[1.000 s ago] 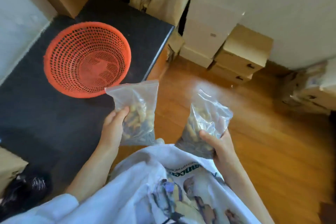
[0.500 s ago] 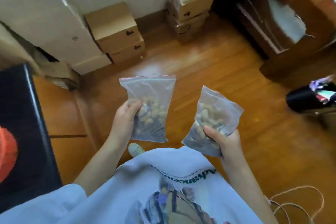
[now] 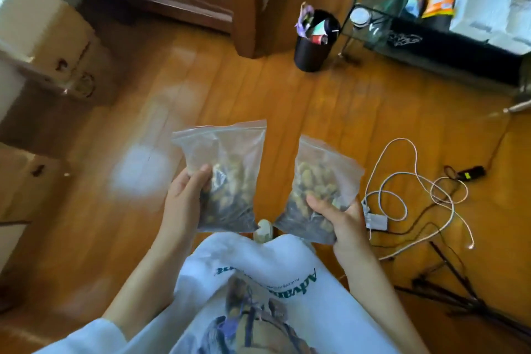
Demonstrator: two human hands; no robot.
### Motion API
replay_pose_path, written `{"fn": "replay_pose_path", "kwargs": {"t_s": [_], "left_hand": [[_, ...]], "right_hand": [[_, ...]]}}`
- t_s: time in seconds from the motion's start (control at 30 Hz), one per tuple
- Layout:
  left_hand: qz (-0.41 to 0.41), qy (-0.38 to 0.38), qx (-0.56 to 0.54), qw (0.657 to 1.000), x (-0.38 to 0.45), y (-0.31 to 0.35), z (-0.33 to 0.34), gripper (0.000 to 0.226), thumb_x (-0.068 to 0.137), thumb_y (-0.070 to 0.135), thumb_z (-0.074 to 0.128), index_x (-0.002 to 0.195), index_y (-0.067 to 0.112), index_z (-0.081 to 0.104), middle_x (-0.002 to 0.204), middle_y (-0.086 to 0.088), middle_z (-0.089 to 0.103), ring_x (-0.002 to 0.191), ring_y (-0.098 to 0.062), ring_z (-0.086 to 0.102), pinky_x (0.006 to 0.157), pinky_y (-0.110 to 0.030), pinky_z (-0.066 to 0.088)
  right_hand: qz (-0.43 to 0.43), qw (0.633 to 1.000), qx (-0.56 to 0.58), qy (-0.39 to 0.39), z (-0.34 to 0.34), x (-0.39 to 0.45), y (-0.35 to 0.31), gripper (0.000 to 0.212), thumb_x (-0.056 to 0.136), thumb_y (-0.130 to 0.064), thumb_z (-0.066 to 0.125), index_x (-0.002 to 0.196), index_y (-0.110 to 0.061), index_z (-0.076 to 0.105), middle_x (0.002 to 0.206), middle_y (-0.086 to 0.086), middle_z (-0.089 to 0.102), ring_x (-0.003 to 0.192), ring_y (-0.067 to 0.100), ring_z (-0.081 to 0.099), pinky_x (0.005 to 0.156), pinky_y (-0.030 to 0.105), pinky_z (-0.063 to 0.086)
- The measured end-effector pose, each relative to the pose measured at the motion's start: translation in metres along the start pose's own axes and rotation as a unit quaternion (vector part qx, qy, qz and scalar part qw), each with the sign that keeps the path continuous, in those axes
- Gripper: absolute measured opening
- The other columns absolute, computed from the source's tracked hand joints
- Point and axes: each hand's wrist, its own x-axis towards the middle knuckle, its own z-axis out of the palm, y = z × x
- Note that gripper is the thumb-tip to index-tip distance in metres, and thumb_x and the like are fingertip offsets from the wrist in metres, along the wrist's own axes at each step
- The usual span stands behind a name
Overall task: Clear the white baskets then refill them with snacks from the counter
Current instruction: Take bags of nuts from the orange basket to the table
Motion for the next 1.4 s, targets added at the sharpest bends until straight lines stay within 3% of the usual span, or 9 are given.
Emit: {"fn": "replay_pose_path", "kwargs": {"t_s": [0.17, 0.33, 0.43, 0.57, 0.63, 0.83, 0.93, 1.1, 1.4], "left_hand": [[-0.029, -0.079, 0.031, 0.996, 0.034, 0.023, 0.068, 0.039, 0.091, 0.025, 0.052, 0.053, 0.025, 0.062, 0.045, 0.011, 0.061, 0.039, -0.002, 0.059, 0.037, -0.010, 0.041], [-0.018, -0.160, 0.093, 0.983, 0.079, 0.051, 0.154, 0.024, 0.075, 0.045, 0.057, 0.061, 0.026, 0.056, 0.067, -0.002, 0.053, 0.062, -0.018, 0.049, 0.053, -0.027, 0.035], [-0.005, -0.208, 0.096, 0.973, 0.105, 0.079, 0.218, 0.029, 0.079, 0.041, 0.056, 0.054, 0.027, 0.057, 0.055, 0.007, 0.053, 0.053, -0.013, 0.050, 0.048, -0.022, 0.037], [0.029, -0.258, 0.090, 0.962, 0.129, 0.119, 0.294, 0.031, 0.083, 0.035, 0.056, 0.053, 0.027, 0.057, 0.054, 0.009, 0.054, 0.052, -0.007, 0.053, 0.048, -0.017, 0.041], [0.034, -0.295, 0.100, 0.950, 0.141, 0.133, 0.329, 0.029, 0.085, 0.033, 0.055, 0.056, 0.027, 0.060, 0.061, 0.005, 0.060, 0.060, -0.010, 0.058, 0.055, -0.019, 0.045], [0.034, -0.383, 0.129, 0.914, 0.162, 0.156, 0.425, 0.038, 0.092, 0.023, 0.050, 0.058, 0.029, 0.068, 0.056, 0.010, 0.067, 0.051, -0.003, 0.063, 0.047, -0.012, 0.046], [0.027, -0.395, 0.144, 0.907, 0.165, 0.159, 0.475, 0.043, 0.093, 0.021, 0.049, 0.055, 0.031, 0.068, 0.052, 0.012, 0.065, 0.048, 0.000, 0.060, 0.045, -0.010, 0.044], [0.015, -0.402, 0.161, 0.901, 0.166, 0.161, 0.554, 0.033, 0.091, 0.025, 0.051, 0.064, 0.029, 0.071, 0.065, 0.007, 0.071, 0.059, -0.006, 0.066, 0.052, -0.015, 0.051], [0.016, -0.397, 0.159, 0.904, 0.135, 0.191, 0.734, 0.028, 0.090, 0.028, 0.052, 0.066, 0.025, 0.067, 0.070, 0.002, 0.067, 0.069, -0.014, 0.063, 0.071, -0.031, 0.048]], "right_hand": [[-0.024, 0.992, 0.068, 0.100, -0.053, 0.028, -0.024, 0.063, 0.053, -0.011, 0.083, 0.111, -0.029, 0.064, 0.115, 0.003, 0.068, 0.106, 0.022, 0.065, 0.084, 0.038, 0.053], [-0.027, 0.980, 0.099, 0.169, -0.097, 0.071, -0.063, 0.078, 0.050, -0.019, 0.084, 0.123, -0.020, 0.057, 0.120, 0.007, 0.065, 0.110, 0.027, 0.062, 0.093, 0.047, 0.050], [-0.050, 0.969, 0.105, 0.216, -0.115, 0.106, -0.097, 0.076, 0.049, -0.018, 0.087, 0.119, -0.023, 0.059, 0.116, 0.005, 0.068, 0.108, 0.026, 0.064, 0.090, 0.045, 0.051], [-0.082, 0.959, 0.127, 0.242, -0.137, 0.149, -0.142, 0.070, 0.051, -0.016, 0.086, 0.115, -0.027, 0.061, 0.115, 0.003, 0.069, 0.106, 0.024, 0.065, 0.089, 0.045, 0.051], [-0.097, 0.954, 0.135, 0.250, -0.146, 0.168, -0.157, 0.069, 0.053, -0.016, 0.084, 0.117, -0.026, 0.061, 0.115, 0.004, 0.068, 0.106, 0.026, 0.065, 0.089, 0.045, 0.052], [-0.115, 0.930, 0.168, 0.306, -0.183, 0.212, -0.180, 0.053, 0.054, -0.010, 0.076, 0.103, -0.028, 0.065, 0.096, -0.006, 0.074, 0.087, 0.013, 0.071, 0.064, 0.022, 0.056], [-0.102, 0.919, 0.196, 0.328, -0.212, 0.235, -0.192, 0.059, 0.052, -0.013, 0.078, 0.109, -0.023, 0.064, 0.098, -0.002, 0.074, 0.090, 0.018, 0.070, 0.065, 0.026, 0.057], [-0.100, 0.921, 0.182, 0.330, -0.268, 0.274, -0.217, 0.066, 0.054, -0.015, 0.084, 0.116, -0.018, 0.060, 0.108, 0.009, 0.070, 0.099, 0.029, 0.067, 0.079, 0.040, 0.056], [-0.123, 0.939, 0.130, 0.294, -0.414, 0.342, -0.310, 0.060, 0.062, -0.006, 0.079, 0.117, -0.024, 0.061, 0.102, 0.000, 0.072, 0.094, 0.019, 0.069, 0.072, 0.028, 0.056]]}}
